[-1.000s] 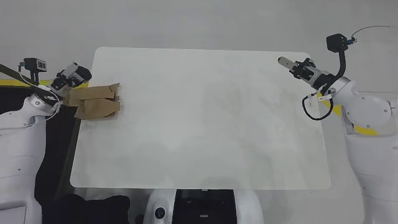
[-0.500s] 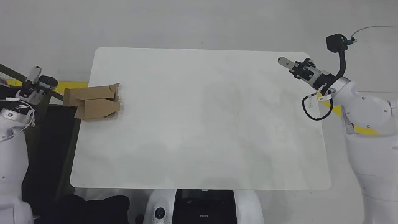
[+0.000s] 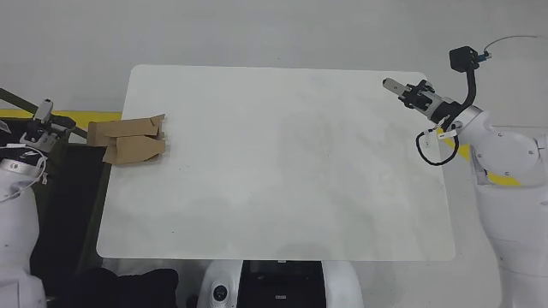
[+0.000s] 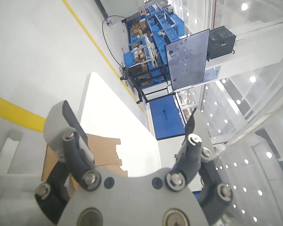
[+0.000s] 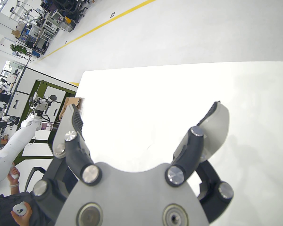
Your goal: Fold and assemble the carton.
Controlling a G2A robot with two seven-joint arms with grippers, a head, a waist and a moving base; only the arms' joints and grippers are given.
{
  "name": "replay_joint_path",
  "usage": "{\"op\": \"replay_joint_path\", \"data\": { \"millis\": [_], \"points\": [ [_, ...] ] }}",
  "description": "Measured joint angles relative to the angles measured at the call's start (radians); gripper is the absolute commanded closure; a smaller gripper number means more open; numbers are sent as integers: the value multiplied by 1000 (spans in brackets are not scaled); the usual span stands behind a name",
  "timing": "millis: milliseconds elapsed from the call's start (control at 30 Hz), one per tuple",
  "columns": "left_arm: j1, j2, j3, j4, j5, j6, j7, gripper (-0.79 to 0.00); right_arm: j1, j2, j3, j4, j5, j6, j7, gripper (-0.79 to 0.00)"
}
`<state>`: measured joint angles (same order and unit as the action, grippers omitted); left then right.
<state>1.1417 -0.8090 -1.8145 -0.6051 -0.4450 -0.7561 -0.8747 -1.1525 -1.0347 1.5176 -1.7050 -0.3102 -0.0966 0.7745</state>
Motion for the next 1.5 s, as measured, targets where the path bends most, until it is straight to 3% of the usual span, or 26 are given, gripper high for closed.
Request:
{"op": "replay_joint_path", "data": {
  "millis": [700,867,1200,1500],
  "points": [
    [2,0,2,0,8,0,3,-785,0,0,0,0,0,0,0,-785],
    [23,4,-14,-3,38,55,104,-785,0,0,0,0,0,0,0,-785],
    [-7,7,-4,112,107,159,207,-785,0,0,0,0,0,0,0,-785],
    [-92,-19,93,209,240,144,221,-785,0,0,0,0,0,0,0,-785]
  ]
}}
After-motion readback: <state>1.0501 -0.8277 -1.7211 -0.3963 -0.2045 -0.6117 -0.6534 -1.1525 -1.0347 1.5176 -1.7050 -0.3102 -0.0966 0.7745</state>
